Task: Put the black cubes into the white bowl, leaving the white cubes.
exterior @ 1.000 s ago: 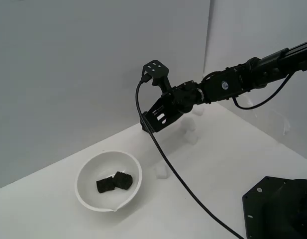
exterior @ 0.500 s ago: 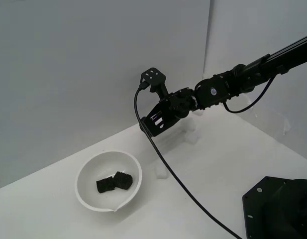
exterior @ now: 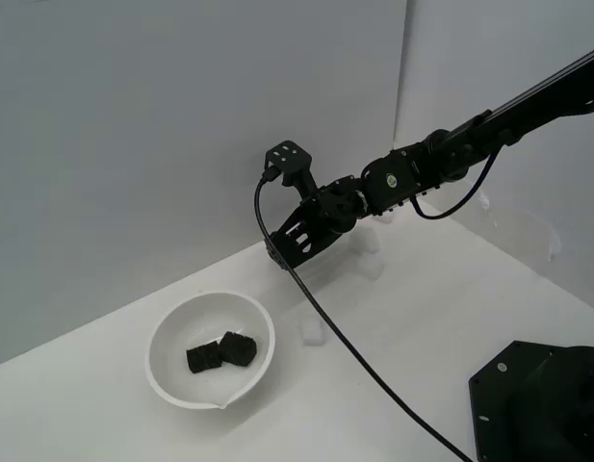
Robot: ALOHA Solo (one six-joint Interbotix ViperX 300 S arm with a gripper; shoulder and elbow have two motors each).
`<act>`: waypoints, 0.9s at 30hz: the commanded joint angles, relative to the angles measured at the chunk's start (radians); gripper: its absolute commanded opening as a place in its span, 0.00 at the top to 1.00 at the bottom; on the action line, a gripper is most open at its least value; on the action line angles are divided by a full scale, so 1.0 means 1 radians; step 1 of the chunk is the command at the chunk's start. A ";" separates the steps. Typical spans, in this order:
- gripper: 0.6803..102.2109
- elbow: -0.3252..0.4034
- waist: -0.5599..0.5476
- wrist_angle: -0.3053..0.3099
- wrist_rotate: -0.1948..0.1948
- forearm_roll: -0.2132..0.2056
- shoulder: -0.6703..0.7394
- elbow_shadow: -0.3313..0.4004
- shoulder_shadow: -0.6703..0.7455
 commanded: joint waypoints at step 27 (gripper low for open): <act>0.98 -0.003 -0.006 0.210 0.006 -0.011 0.279 -0.011 0.287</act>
